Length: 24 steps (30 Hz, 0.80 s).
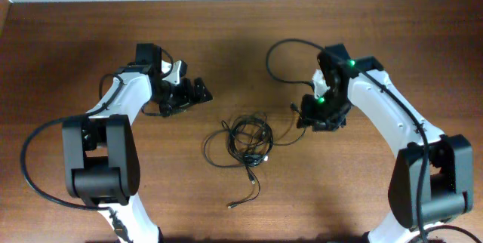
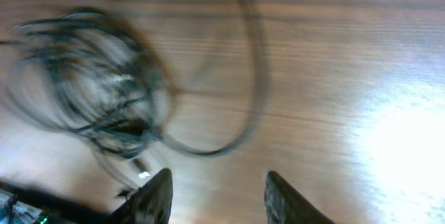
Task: Untangle cables
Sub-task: 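Release the cables and lift both grippers away from the coil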
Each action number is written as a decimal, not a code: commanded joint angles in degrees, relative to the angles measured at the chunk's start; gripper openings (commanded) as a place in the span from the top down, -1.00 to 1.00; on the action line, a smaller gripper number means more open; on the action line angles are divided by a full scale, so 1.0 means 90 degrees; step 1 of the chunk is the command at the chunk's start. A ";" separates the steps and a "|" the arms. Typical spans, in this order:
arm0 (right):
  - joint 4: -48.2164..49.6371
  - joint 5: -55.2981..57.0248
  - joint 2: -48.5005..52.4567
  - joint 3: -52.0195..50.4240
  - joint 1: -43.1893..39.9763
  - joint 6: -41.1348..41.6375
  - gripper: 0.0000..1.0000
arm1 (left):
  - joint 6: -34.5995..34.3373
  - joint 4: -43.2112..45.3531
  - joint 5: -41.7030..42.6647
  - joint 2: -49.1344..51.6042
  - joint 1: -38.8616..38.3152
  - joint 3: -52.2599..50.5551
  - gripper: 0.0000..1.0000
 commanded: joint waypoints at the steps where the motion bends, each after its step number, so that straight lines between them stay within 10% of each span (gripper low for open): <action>1: 0.0117 -0.0571 -0.0143 0.0529 0.0641 -0.1025 0.14 | -0.0148 -0.0002 -0.0090 0.0046 -0.0015 0.0087 -0.99; 15: 0.1797 -0.0301 0.1110 0.0512 0.2973 -0.1013 0.08 | -0.1154 -0.0143 -0.1151 0.0046 -0.0017 0.0083 -0.99; 20: 0.2096 0.0175 0.1195 0.0512 0.3024 -0.1013 0.63 | -0.1154 -0.0143 -0.1127 0.0046 -0.0017 0.0083 -0.99; 24: 0.2244 0.0284 0.1207 0.0510 0.3028 -0.1013 0.24 | -0.1154 -0.0143 -0.1127 0.0046 -0.0022 0.0083 -0.99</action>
